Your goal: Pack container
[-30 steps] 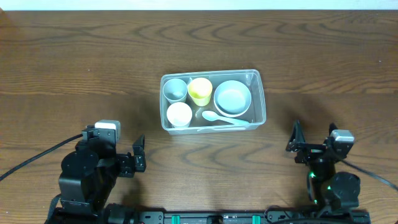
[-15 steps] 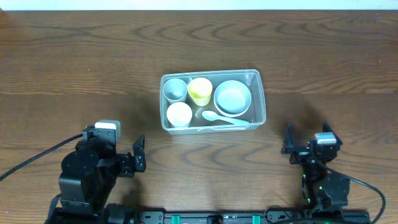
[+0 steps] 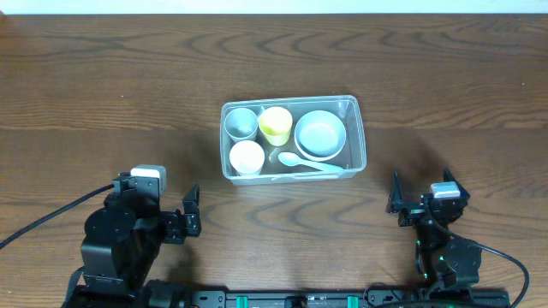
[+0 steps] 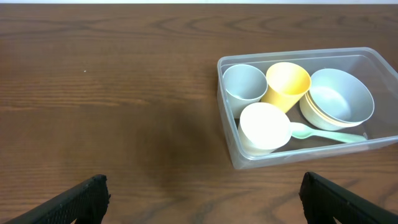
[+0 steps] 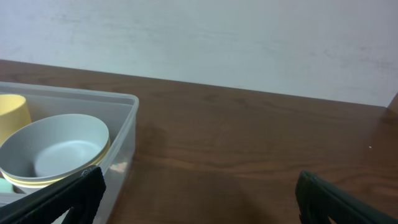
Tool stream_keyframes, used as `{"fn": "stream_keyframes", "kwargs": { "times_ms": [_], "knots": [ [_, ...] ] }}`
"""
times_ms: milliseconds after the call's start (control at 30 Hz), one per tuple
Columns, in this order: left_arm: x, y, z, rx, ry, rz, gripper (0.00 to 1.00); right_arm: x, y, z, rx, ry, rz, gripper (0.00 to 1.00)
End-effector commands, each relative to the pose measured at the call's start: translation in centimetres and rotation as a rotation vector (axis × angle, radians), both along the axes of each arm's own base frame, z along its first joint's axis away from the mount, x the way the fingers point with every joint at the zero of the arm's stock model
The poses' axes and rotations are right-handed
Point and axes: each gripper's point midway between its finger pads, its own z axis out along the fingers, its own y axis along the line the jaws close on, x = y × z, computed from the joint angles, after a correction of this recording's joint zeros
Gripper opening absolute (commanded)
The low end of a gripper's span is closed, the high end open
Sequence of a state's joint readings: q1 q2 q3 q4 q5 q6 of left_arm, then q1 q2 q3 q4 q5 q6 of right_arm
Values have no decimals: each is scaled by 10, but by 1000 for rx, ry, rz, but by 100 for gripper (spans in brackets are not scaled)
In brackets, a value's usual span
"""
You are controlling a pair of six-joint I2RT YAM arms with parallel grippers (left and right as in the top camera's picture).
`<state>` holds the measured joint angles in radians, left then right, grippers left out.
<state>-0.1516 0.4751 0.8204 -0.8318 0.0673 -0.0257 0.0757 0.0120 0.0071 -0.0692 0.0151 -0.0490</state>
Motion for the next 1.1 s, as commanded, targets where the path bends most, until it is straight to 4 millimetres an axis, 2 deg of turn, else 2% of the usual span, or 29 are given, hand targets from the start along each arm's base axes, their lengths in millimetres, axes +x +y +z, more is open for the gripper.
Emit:
{"fn": "stream_keyframes", "kwargs": {
  "times_ms": [0,367,500,567,700,833,933,1067],
  "knots": [
    [1,3,-1,6,-1,18,98,0,-1,-1,-15,0,0,99],
    [1,3,-1,7,1,18,98,0,-1,-1,-15,0,0,99],
    [-8,8,-13,12,56,29,98,0,-1,-1,-15,0,0,99],
    [-19,11,-22,8,92,45,98,0,-1,-1,-15,0,0,99],
    [-29,18,-41,25,65,66,98,0,-1,-1,-15,0,0,99],
    [-16,22,-60,29,-38,83,98,0,-1,-1,-15,0,0,99],
    [2,25,-76,28,-131,100,98,0,-1,-1,-15,0,0,99],
    [26,27,-84,28,-268,106,98,0,-1,-1,-15,0,0,99]
  ]
}}
